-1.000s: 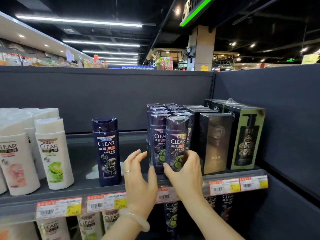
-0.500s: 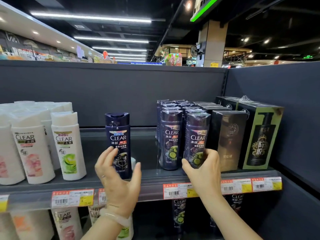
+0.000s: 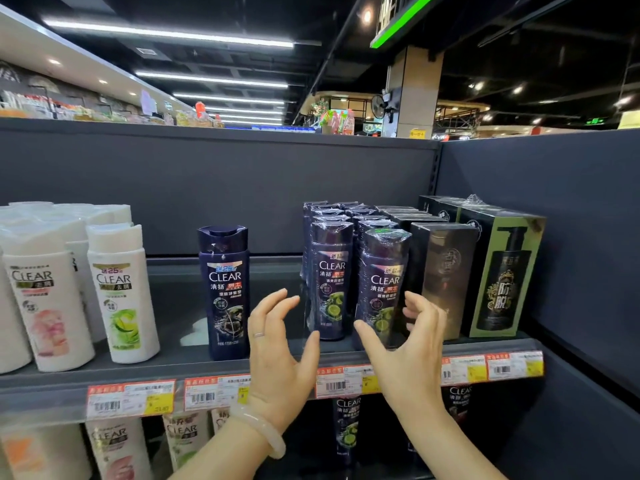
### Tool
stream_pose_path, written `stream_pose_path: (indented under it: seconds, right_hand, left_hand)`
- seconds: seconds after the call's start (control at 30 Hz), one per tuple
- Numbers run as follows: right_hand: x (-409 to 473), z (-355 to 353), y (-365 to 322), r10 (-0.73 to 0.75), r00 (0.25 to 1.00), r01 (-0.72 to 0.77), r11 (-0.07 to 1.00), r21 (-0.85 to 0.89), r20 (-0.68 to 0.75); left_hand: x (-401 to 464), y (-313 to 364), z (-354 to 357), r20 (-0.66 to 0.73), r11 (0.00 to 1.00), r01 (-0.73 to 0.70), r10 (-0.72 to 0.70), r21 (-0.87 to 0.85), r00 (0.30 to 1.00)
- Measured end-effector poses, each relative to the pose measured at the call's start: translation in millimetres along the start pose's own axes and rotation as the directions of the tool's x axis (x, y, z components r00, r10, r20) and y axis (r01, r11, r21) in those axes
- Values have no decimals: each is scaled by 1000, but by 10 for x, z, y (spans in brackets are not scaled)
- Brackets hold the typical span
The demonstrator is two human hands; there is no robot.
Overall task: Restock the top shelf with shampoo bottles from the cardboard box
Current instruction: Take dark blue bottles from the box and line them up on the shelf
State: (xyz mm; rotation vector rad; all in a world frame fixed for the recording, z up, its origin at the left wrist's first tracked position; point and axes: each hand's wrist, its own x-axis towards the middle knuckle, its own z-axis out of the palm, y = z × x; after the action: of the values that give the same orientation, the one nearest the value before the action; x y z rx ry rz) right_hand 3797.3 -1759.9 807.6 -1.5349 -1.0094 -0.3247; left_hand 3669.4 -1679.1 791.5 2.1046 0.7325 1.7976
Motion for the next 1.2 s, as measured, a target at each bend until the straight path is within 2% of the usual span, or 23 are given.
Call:
stream_pose_path:
  seconds: [0.1, 0.17, 0.3, 0.37, 0.47, 0.63, 0.87, 1.2]
  right_hand:
    - [-99, 44, -76, -118, 993, 118, 993, 5, -29]
    - [-99, 64, -87, -107, 994, 108, 994, 24, -29]
    - [24, 47, 10, 94, 993, -94, 996, 3, 70]
    - [75, 39, 58, 189, 970, -191, 982, -4, 153]
    - [84, 59, 92, 203, 957, -201, 979, -33, 207]
    - [133, 82, 125, 209, 947, -199, 978, -66, 243]
    - [129, 59, 125, 170, 958, -150, 984, -100, 232]
    - [128, 49, 121, 191, 949, -164, 979, -124, 249]
  left_hand:
    - [22, 13, 42, 124, 995, 84, -90, 49, 988]
    - [97, 83, 113, 216, 980, 193, -197, 41, 956]
    - [258, 187, 311, 263, 898, 440, -425, 3, 866]
    - [315, 190, 404, 250, 867, 497, -488, 30, 836]
    - [348, 175, 479, 218, 831, 542, -555, 123, 803]
    - [351, 138, 424, 236, 829, 518, -557, 211, 796]
    - [234, 142, 289, 259, 847, 497, -531, 187, 807]
    - [149, 180, 283, 245, 864, 483, -504, 142, 828]
